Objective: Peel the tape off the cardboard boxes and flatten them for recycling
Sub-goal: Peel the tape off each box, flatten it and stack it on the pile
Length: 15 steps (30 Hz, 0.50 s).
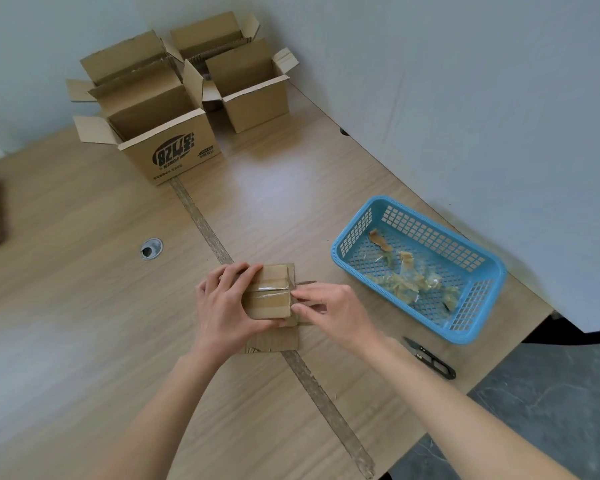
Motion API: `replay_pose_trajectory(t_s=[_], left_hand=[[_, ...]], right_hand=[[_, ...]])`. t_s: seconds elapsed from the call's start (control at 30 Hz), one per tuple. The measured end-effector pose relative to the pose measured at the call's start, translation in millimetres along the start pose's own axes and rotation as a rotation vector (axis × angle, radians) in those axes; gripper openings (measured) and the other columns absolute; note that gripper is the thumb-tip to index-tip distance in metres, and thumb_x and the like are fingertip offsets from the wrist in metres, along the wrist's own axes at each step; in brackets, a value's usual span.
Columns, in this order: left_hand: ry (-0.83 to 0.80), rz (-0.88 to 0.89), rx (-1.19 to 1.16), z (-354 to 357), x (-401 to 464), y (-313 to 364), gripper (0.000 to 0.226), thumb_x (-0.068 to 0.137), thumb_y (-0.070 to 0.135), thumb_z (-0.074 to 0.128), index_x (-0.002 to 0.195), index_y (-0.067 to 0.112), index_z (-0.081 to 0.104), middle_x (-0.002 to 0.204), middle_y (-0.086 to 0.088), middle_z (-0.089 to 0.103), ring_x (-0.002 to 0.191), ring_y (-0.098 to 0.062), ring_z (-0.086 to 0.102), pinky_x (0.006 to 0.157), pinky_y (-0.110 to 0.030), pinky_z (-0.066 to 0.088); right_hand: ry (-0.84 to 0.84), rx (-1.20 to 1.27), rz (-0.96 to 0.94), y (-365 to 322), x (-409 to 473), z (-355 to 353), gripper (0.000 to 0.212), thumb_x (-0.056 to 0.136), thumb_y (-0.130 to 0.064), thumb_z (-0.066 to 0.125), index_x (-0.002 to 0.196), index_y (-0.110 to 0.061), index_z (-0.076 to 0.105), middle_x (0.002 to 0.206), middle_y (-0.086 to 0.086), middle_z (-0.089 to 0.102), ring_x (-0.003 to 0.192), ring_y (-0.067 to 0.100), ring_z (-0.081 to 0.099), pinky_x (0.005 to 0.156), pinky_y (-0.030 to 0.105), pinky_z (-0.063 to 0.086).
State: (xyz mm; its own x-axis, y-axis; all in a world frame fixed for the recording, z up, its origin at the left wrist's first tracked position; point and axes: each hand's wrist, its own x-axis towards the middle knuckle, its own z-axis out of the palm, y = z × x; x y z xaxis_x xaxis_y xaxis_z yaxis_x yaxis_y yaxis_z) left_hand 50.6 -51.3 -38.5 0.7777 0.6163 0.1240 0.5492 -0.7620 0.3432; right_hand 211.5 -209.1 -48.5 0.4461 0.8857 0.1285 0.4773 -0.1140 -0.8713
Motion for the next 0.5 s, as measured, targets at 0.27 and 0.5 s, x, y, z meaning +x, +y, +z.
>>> replay_pose_trajectory(t_s=[0.27,0.5], left_hand=[[0.012,-0.006,0.023,2.1,0.6,-1.4,0.103,0.051,0.086,0.065,0.137,0.03,0.058,0.133,0.009,0.054,0.123,-0.024,0.045,0.097,-0.042,0.03],[0.001,-0.018,0.029,4.0,0.4,-3.3,0.102,0.049,0.079,0.076,0.137,0.032,0.057,0.134,0.011,0.054,0.126,-0.023,0.044,0.1,-0.042,0.03]], right_hand=[[0.123,-0.131,-0.059,-6.3,-2.9,8.7,0.013,0.083,-0.01,0.078,0.095,-0.01,0.082,0.093,-0.001,0.079,0.083,0.012,0.074,0.074,0.033,0.061],[0.188,-0.189,-0.011,-11.9,-2.8,15.3,0.004,0.081,-0.013,0.074,0.078,-0.016,0.073,0.076,-0.008,0.072,0.068,0.009,0.065,0.06,0.035,0.055]])
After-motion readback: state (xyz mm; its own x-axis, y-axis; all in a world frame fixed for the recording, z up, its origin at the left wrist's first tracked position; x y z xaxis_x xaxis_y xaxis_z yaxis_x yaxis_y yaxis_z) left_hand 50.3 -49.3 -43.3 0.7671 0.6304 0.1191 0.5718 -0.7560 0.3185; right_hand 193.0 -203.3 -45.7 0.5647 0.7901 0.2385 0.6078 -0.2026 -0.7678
